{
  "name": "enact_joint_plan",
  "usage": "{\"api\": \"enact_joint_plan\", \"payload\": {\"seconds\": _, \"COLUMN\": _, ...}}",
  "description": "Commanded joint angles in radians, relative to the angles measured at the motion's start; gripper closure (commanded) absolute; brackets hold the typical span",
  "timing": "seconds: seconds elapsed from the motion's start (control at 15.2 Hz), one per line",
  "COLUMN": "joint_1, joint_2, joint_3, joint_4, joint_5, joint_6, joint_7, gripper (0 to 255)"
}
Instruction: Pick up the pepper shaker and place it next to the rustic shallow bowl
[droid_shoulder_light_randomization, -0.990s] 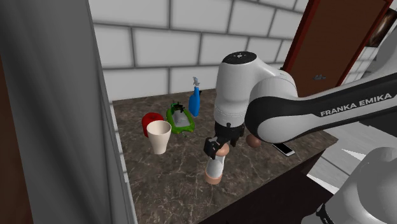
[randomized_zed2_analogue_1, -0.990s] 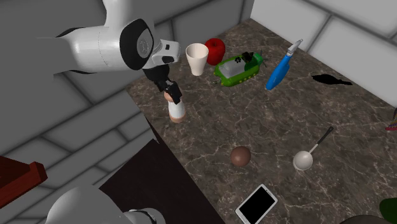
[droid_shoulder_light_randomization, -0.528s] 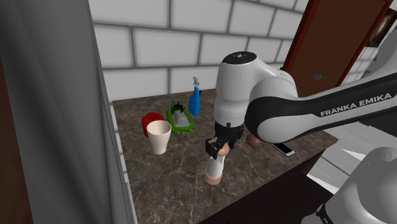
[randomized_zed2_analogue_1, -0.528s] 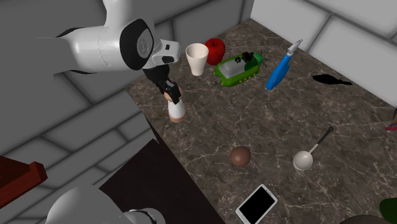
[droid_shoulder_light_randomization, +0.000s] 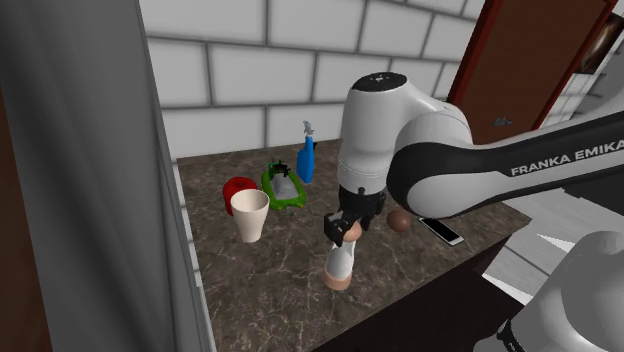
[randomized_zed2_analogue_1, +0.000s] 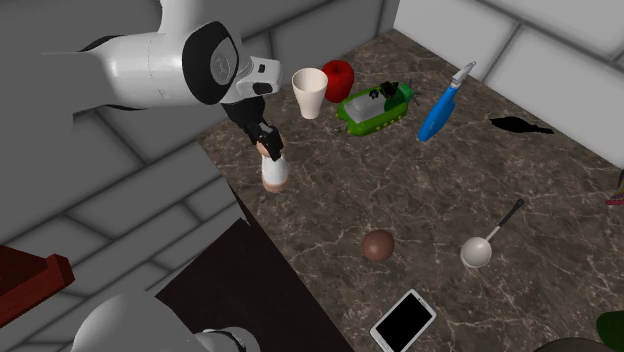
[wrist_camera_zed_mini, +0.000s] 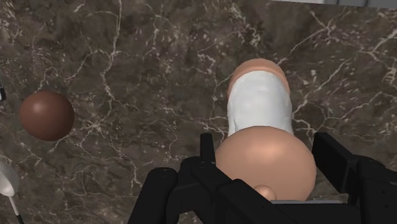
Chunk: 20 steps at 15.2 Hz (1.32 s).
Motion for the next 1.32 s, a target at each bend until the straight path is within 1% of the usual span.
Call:
{"api": "enact_joint_plan", "payload": {"seconds": 0.0, "joint_1": 0.001, "joint_2": -0.009, "joint_3": -0.006, "joint_4": 0.016, "joint_5": 0.003, "joint_6": -0.024, "joint_7": -0.008, "gripper": 255}}
{"api": "enact_joint_plan", "payload": {"seconds": 0.59, "joint_1": 0.007, "joint_2": -0.056, "joint_3": -0.032, "joint_4": 0.101, "joint_5": 0.018, "joint_6": -0.151, "joint_7": -0.043, "gripper": 255}}
{"api": "enact_joint_plan", "payload": {"seconds": 1.25, "joint_1": 0.006, "joint_2": -0.083, "joint_3": -0.055, "joint_4": 0.213, "joint_5": 0.021, "joint_6": -0.286, "joint_7": -0.07, "gripper": 255}}
